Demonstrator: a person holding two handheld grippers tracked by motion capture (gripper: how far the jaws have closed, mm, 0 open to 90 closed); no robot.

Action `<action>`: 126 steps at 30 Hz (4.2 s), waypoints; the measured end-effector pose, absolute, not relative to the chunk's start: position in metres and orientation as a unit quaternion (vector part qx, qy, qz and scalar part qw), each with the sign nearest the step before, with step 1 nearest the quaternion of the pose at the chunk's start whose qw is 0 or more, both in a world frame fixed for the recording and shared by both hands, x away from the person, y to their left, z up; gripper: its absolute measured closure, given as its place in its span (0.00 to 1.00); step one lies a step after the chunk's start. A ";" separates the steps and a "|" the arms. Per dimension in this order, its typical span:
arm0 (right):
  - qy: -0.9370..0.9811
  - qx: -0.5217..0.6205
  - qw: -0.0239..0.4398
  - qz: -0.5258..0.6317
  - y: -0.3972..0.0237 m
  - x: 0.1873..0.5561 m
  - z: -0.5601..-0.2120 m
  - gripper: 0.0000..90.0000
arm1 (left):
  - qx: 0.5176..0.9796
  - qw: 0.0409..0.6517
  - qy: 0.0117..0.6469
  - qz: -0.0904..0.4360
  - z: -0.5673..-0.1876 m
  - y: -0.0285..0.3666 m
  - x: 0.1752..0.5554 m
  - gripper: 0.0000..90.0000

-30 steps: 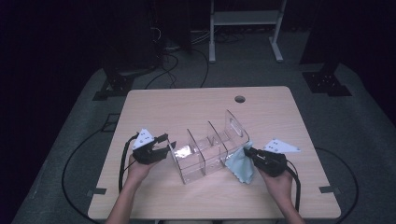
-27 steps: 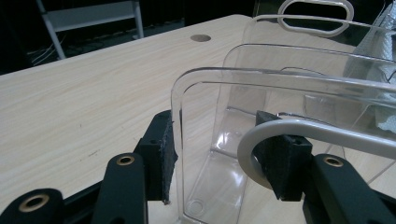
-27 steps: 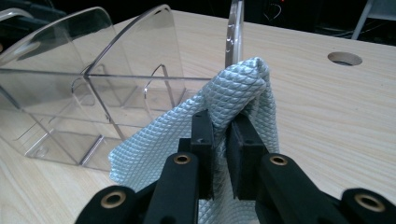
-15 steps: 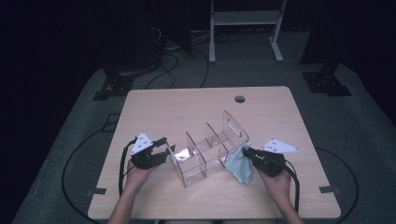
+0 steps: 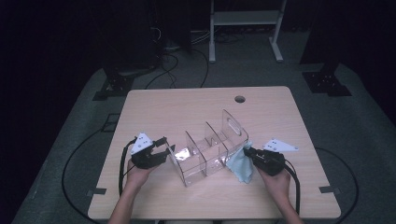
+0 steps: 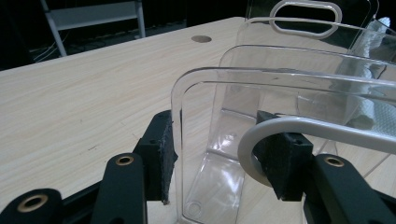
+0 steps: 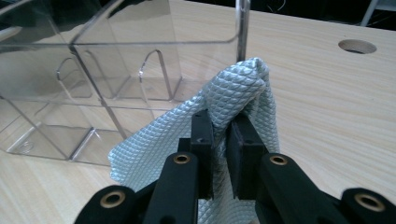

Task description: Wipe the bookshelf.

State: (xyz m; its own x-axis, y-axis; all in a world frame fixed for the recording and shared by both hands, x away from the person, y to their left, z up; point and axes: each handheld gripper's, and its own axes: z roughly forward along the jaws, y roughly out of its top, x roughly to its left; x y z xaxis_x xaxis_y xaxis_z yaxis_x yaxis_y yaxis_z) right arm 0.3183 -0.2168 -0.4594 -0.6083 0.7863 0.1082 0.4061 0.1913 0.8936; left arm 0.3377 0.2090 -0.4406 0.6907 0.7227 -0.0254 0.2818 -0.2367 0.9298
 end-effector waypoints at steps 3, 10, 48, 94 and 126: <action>0.751 0.397 0.186 0.494 -0.213 0.317 -0.464 0.90 | 0.758 0.521 0.330 0.213 -0.441 0.209 0.338 0.54; 0.751 0.400 0.193 0.489 -0.217 0.319 -0.460 0.90 | 0.757 0.522 0.331 0.214 -0.441 0.209 0.337 0.54; 0.765 0.323 0.206 0.518 -0.184 0.296 -0.403 0.90 | 0.759 0.521 0.330 0.211 -0.440 0.196 0.329 0.54; 0.793 0.334 0.188 0.474 -0.153 0.338 -0.387 0.92 | 0.753 0.521 0.339 0.215 -0.441 0.189 0.324 0.54; 0.808 0.340 0.189 0.442 -0.129 0.366 -0.378 0.92 | 0.748 0.524 0.346 0.217 -0.442 0.182 0.321 0.53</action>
